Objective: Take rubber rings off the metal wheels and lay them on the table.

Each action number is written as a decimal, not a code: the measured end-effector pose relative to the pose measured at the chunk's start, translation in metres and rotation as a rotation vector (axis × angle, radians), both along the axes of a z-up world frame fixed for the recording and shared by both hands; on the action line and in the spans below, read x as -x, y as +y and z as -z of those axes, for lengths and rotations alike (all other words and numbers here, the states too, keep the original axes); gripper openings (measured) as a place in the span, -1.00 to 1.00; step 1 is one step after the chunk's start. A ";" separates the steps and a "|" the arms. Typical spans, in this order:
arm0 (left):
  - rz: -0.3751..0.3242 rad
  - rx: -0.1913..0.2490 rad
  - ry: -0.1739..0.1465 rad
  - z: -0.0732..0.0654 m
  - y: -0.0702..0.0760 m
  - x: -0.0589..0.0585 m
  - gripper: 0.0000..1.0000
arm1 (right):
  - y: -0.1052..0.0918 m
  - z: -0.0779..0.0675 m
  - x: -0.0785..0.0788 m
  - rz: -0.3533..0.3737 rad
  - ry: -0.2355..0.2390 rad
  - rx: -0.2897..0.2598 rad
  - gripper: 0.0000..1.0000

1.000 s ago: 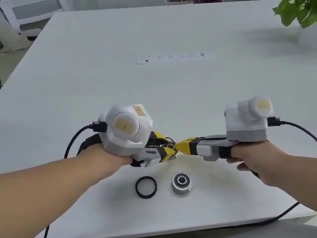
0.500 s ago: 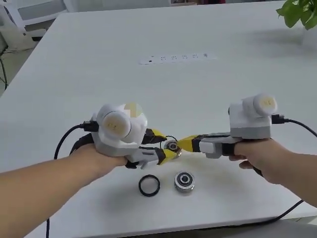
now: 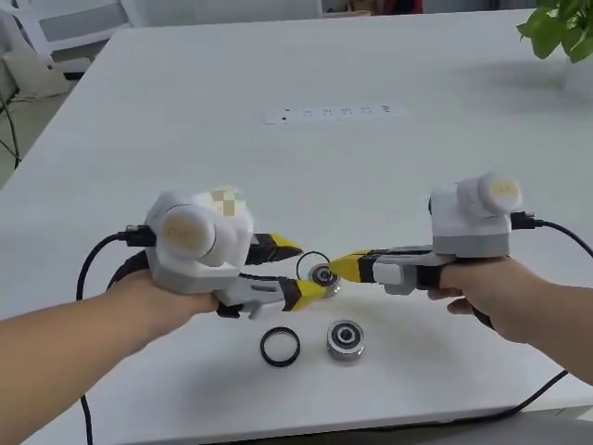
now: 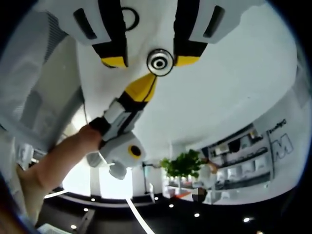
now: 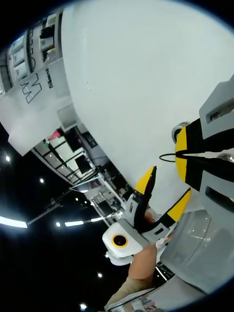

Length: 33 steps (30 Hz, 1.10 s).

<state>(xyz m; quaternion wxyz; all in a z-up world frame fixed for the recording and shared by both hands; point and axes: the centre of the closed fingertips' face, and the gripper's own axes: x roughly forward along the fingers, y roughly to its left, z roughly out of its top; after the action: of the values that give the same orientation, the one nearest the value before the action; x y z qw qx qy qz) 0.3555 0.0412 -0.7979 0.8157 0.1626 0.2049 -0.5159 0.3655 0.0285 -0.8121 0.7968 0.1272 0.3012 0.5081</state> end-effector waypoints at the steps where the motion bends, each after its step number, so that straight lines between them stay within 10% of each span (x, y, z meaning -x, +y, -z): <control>1: 0.001 0.003 0.001 -0.001 0.001 0.001 -0.21 | 0.001 -0.001 0.001 -0.002 -0.001 -0.001 -1.00; 33: -0.002 0.037 0.013 -0.014 0.047 0.050 0.14 | 0.029 -0.004 0.040 -0.163 0.044 0.015 -1.00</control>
<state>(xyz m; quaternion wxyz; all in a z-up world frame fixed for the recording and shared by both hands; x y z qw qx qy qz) 0.3054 0.0879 -0.7835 0.8178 0.1441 0.2006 -0.5199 0.3255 0.0572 -0.8082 0.7471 0.1073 0.3317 0.5660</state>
